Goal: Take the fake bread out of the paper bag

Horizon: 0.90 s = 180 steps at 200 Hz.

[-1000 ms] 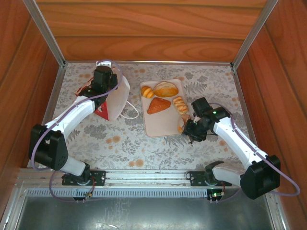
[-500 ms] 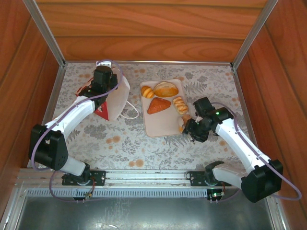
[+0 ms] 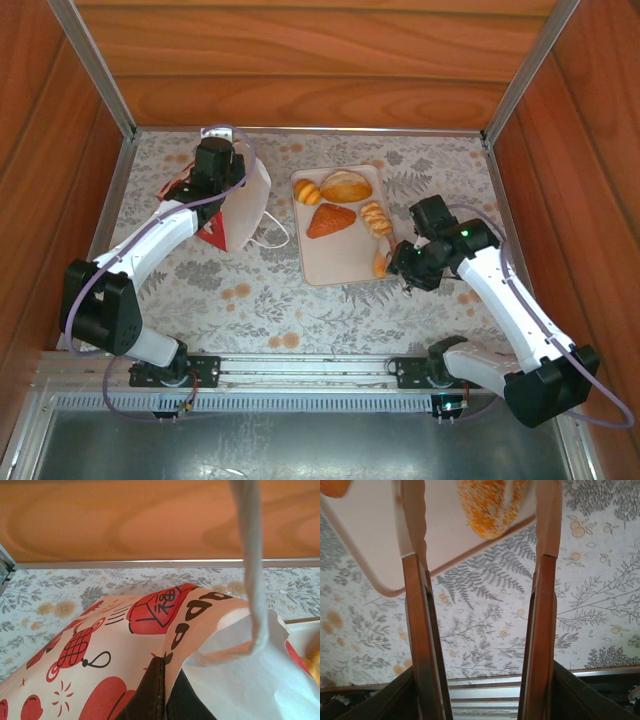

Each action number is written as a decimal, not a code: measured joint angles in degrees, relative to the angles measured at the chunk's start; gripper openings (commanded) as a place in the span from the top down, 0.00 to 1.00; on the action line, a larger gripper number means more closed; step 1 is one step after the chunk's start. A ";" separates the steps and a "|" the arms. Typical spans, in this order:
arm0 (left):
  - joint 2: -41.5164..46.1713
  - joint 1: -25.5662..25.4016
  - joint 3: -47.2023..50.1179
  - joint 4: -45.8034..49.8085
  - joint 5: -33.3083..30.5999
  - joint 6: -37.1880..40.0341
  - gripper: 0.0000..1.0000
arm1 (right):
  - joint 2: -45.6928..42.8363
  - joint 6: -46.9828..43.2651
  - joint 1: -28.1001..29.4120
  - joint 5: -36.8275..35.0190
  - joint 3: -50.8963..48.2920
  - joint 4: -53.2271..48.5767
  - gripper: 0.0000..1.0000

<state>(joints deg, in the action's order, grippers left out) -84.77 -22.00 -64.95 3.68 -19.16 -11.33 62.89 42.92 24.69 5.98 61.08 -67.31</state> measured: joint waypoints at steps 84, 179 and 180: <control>0.00 0.00 0.00 0.02 2.25 4.09 1.00 | 4.96 -1.44 5.95 6.97 12.04 8.39 0.50; -1.90 0.00 -2.97 1.68 4.33 3.32 1.00 | 32.13 -5.05 21.07 7.02 34.60 22.29 0.58; -1.92 0.00 -3.04 1.73 4.35 3.32 1.00 | 32.30 -5.03 21.14 7.02 34.80 22.29 0.58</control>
<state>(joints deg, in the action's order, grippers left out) -86.70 -22.00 -67.99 5.41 -14.81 -8.01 95.20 37.89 45.82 12.99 95.88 -45.01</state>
